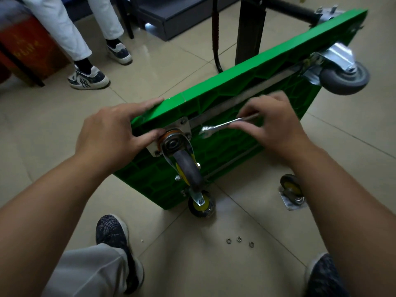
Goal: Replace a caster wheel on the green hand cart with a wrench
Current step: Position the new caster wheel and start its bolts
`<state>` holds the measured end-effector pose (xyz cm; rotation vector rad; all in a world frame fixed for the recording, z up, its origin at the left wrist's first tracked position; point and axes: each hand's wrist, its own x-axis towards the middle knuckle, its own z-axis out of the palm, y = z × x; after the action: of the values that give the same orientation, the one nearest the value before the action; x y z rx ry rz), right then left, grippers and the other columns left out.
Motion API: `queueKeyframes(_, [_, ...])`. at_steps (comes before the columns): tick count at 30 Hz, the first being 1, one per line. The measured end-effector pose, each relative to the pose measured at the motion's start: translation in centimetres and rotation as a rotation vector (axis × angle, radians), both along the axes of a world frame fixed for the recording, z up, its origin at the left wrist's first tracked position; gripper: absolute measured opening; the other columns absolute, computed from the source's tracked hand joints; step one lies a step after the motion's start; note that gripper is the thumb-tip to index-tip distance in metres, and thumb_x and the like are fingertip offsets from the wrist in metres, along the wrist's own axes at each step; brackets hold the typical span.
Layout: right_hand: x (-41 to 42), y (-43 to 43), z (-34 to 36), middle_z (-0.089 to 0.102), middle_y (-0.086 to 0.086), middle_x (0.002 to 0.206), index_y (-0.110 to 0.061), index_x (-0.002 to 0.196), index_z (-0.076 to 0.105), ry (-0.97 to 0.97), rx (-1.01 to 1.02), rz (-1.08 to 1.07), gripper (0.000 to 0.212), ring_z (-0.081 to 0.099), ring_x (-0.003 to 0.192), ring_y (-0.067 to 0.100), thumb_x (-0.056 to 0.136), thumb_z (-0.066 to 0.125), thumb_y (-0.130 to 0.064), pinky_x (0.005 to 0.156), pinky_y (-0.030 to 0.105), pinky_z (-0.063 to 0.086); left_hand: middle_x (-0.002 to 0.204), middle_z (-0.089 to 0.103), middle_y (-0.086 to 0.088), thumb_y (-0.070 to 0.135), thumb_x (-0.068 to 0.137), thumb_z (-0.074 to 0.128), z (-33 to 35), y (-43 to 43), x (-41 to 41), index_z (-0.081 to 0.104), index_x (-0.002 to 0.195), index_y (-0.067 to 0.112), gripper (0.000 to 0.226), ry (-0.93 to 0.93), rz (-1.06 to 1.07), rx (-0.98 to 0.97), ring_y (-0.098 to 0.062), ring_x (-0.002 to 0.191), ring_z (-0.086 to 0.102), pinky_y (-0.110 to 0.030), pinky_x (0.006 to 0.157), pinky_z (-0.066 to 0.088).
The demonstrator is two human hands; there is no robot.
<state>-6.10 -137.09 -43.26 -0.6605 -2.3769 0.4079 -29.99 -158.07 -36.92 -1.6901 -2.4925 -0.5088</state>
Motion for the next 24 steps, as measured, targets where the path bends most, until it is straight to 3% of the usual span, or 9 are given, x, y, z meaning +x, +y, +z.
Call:
queueKeyframes(3, [1.3, -2.6, -2.7, 0.071, 0.0, 0.078, -0.008, 0.087, 0.069, 0.546, -0.795, -0.16, 0.025, 0.067, 0.072, 0.009, 0.082, 0.078, -0.031, 0.067, 0.021, 0.052, 0.116, 0.075, -0.005, 0.054, 0.083, 0.074, 0.0, 0.0, -0.1, 0.046, 0.141, 0.058, 0.065, -0.007, 0.004, 0.008, -0.034, 0.093, 0.068, -0.04, 0.071, 0.051])
queueKeyframes(6, [-0.6, -5.4, -6.5, 0.07, -0.003, 0.069, -0.008, 0.082, 0.067, 0.61, -1.117, -0.17, 0.025, 0.065, 0.067, 0.008, 0.076, 0.079, -0.028, 0.063, 0.018, 0.051, 0.121, 0.074, -0.002, 0.056, 0.082, 0.072, 0.0, 0.0, -0.2, 0.046, 0.142, 0.058, 0.066, -0.01, 0.003, 0.014, -0.032, 0.096, 0.068, -0.043, 0.073, 0.054])
queueKeyframes(12, [-4.9, -8.2, -11.0, 0.071, 0.001, 0.07, -0.007, 0.083, 0.068, 0.63, -1.301, -0.134, 0.021, 0.066, 0.067, 0.009, 0.08, 0.08, -0.023, 0.063, 0.019, 0.051, 0.129, 0.071, 0.003, 0.059, 0.083, 0.07, -0.4, 0.0, -0.7, 0.048, 0.143, 0.056, 0.064, 0.003, -0.004, 0.015, -0.028, 0.101, 0.069, -0.039, 0.073, 0.052])
queueKeyframes(18, [-5.9, -8.1, -11.8, 0.068, -0.003, 0.067, -0.006, 0.083, 0.064, 0.655, -1.411, -0.069, 0.011, 0.063, 0.062, 0.006, 0.087, 0.074, -0.011, 0.06, 0.017, 0.05, 0.125, 0.072, 0.003, 0.067, 0.084, 0.066, -0.6, 0.1, -1.2, 0.043, 0.143, 0.061, 0.064, -0.018, -0.033, 0.019, -0.026, 0.105, 0.07, -0.051, 0.079, 0.058])
queueKeyframes(24, [-6.2, -8.1, -12.0, 0.068, -0.004, 0.066, -0.008, 0.08, 0.063, 0.573, -1.488, 0.017, 0.016, 0.064, 0.061, 0.006, 0.079, 0.076, -0.016, 0.059, 0.016, 0.049, 0.133, 0.068, 0.008, 0.069, 0.084, 0.067, -0.5, 0.0, -1.2, 0.044, 0.144, 0.059, 0.065, -0.03, -0.029, 0.006, -0.023, 0.115, 0.068, -0.052, 0.085, 0.058])
